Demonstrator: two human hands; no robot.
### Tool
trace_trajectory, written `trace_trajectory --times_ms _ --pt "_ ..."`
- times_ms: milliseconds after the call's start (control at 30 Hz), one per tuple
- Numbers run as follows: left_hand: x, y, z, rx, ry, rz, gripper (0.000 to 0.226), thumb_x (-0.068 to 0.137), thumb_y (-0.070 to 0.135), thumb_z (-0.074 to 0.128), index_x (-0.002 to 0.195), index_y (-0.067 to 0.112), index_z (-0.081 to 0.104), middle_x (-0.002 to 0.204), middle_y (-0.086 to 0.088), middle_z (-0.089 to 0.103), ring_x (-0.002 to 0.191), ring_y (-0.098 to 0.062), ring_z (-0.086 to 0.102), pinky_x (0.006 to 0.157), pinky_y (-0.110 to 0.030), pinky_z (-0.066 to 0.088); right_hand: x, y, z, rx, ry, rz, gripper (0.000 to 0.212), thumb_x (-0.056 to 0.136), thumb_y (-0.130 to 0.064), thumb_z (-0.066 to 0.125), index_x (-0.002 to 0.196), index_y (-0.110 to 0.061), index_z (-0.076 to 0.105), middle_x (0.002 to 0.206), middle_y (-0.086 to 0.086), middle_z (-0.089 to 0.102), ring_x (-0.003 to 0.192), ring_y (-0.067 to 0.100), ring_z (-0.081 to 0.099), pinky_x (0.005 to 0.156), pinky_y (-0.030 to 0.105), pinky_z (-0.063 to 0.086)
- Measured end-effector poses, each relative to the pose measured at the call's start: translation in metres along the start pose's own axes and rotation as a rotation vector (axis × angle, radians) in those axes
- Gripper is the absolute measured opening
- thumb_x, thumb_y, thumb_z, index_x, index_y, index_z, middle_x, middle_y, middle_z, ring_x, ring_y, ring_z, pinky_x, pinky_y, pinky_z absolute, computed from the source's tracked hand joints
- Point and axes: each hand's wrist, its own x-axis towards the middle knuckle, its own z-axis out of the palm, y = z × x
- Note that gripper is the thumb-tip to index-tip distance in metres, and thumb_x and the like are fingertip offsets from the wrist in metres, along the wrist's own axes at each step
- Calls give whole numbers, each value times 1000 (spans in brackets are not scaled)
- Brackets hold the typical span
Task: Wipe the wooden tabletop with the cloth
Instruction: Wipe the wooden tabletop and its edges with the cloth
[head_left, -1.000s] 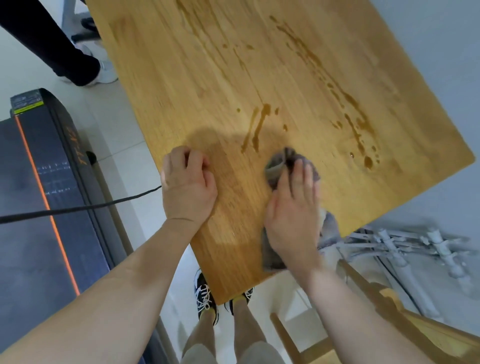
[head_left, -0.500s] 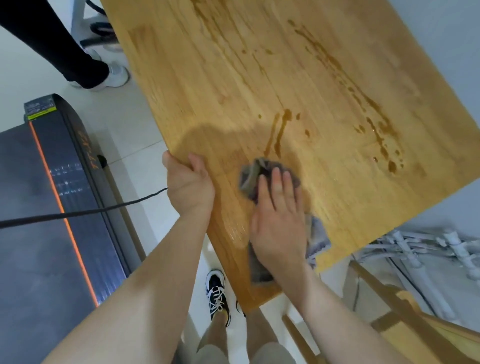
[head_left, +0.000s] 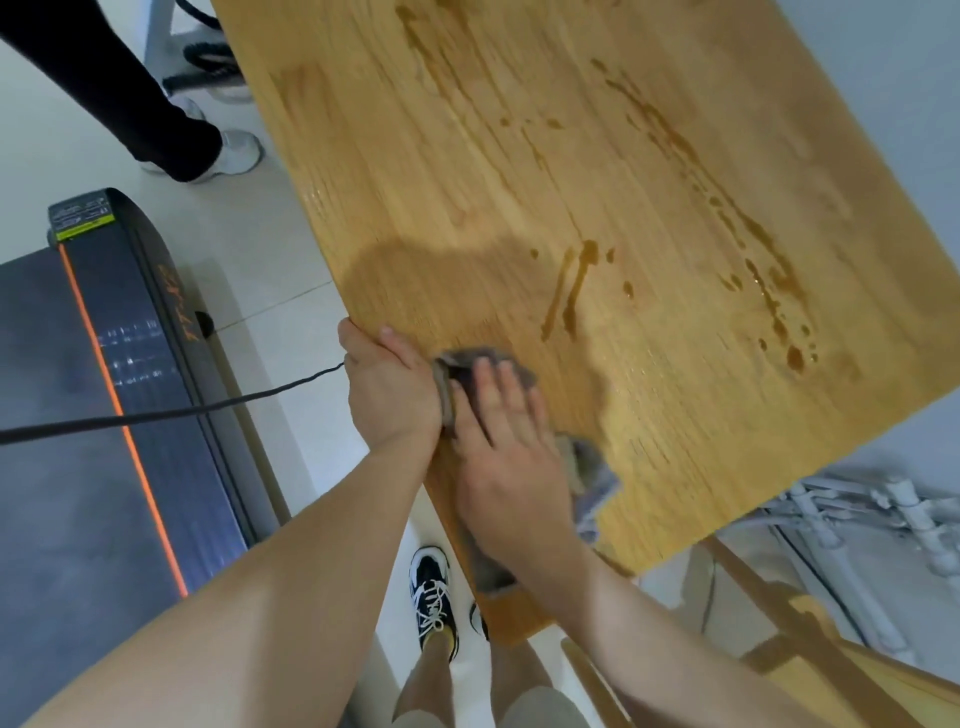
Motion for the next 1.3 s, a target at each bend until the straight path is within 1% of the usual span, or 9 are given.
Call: trace_trajectory --times_ms 133,233,333,467,567,800,967,1100,1300 --pt "-2 4 3 2 -8 7 41 100 33 22 131 8 33 105 -17 60 87 -34 59 71 -41 47 12 46 -8 54 -42 -154 47 94 -11 29 132 -4 57 142 18 50 136 34 42 109 53 37" --pt "-2 1 4 -11 -8 12 43 100 35 20 132 8 32 105 -14 60 87 -32 60 76 -46 50 32 118 -25 23 35 192 51 88 -11 36 134 4 52 145 25 44 138 40 36 112 57 30" --pt "0 -1 1 -6 -7 1 43 100 35 20 133 9 32 103 -14 60 85 -32 60 75 -45 51 46 90 -22 -48 67 477 58 87 -14 31 142 3 41 152 25 32 144 39 25 118 53 20" --pt "1 0 -1 -16 -23 -3 40 100 33 23 133 10 32 106 -16 61 88 -35 59 70 -38 45 45 -10 7 35 5 39 52 91 -20 34 138 -1 49 148 21 41 140 36 34 116 49 22" --pt "0 3 1 -14 -23 4 39 100 34 23 130 12 34 107 -15 60 88 -33 60 72 -42 48 49 19 0 43 -37 -112 48 93 -18 36 137 -5 52 148 14 44 140 29 36 115 47 26" --pt "1 0 2 -16 -20 -13 42 100 31 23 136 10 32 109 -14 59 93 -33 58 77 -41 46 55 90 -18 -55 45 430 61 87 -17 26 144 0 39 154 22 30 145 37 23 119 52 18" --pt "2 1 0 -28 -23 -6 41 99 32 23 130 8 34 106 -16 60 90 -35 58 76 -44 48 13 -5 0 -55 -114 55 56 93 -23 31 145 -7 39 155 19 29 145 36 23 118 51 19" --pt "2 2 0 -20 -29 -12 38 99 32 23 127 10 35 104 -15 60 88 -34 58 71 -40 45 -19 23 -11 25 -117 -148 49 92 -19 45 140 -9 49 153 11 36 144 27 29 116 48 28" --pt "0 4 -1 -25 -35 -17 40 100 33 22 131 11 34 107 -12 59 90 -31 59 75 -41 48 -4 80 -27 -33 -67 233 54 96 -24 30 146 -6 40 155 16 31 146 31 21 117 53 21"
